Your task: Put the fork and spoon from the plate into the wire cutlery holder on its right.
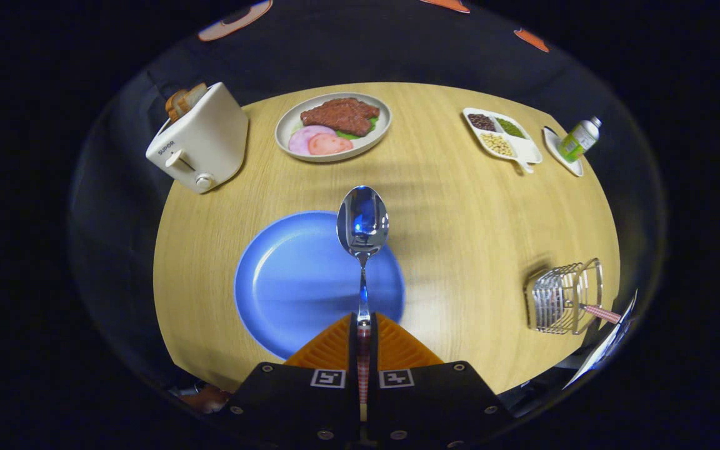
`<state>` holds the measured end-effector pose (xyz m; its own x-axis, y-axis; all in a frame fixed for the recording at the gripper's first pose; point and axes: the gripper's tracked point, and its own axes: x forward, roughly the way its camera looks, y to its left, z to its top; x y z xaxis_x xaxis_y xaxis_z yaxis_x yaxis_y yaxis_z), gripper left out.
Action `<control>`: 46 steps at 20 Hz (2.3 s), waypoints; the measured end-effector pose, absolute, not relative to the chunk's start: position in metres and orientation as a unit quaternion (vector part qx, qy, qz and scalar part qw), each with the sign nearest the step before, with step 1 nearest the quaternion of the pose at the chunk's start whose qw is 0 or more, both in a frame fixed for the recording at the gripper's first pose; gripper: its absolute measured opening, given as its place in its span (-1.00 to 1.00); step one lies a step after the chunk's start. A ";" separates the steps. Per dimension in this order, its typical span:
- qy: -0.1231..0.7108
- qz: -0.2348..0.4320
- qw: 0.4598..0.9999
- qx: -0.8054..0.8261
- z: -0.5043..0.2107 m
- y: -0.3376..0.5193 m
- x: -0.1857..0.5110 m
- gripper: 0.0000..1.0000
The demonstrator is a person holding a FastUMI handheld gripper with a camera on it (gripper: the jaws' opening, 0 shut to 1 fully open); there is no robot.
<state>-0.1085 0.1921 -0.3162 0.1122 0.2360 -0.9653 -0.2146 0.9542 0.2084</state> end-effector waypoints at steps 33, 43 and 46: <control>0.807 0.282 0.482 -0.194 -0.333 -0.099 -0.122 -0.90; 0.860 0.295 0.370 -0.192 -0.334 -0.082 -0.107 -0.90; 0.870 0.287 0.344 -0.208 -0.340 -0.083 -0.105 -0.90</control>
